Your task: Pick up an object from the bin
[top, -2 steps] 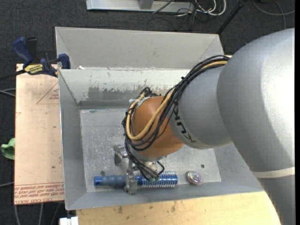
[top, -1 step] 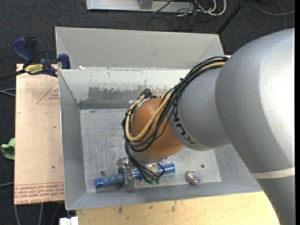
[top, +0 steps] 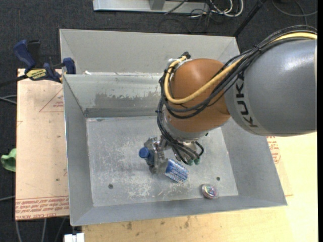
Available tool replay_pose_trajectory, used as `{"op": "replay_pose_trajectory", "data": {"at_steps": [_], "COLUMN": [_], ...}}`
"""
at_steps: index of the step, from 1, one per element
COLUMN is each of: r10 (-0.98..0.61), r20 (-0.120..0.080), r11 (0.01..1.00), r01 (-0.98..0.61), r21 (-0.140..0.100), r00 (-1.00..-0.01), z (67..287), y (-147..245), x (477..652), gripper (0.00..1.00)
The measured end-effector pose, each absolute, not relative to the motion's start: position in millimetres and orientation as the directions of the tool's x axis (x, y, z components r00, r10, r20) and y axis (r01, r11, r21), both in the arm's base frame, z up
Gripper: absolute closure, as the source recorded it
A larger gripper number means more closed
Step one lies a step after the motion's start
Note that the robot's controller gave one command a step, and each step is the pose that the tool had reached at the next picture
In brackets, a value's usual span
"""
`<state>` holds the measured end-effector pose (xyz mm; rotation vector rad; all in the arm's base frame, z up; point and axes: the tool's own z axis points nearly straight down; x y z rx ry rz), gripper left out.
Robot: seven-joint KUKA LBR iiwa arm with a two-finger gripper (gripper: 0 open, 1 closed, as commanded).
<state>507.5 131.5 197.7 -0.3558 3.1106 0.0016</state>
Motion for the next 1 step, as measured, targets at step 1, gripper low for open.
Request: {"op": "replay_pose_trajectory", "data": {"at_steps": [1], "r10": [-0.496], "r20": [-0.006], "r11": [0.868], "r01": [-0.496], "r21": [-0.001], "r00": [-0.868], "z": [271.4], "y": [121.5], "x": [516.8], "gripper": [1.0]}}
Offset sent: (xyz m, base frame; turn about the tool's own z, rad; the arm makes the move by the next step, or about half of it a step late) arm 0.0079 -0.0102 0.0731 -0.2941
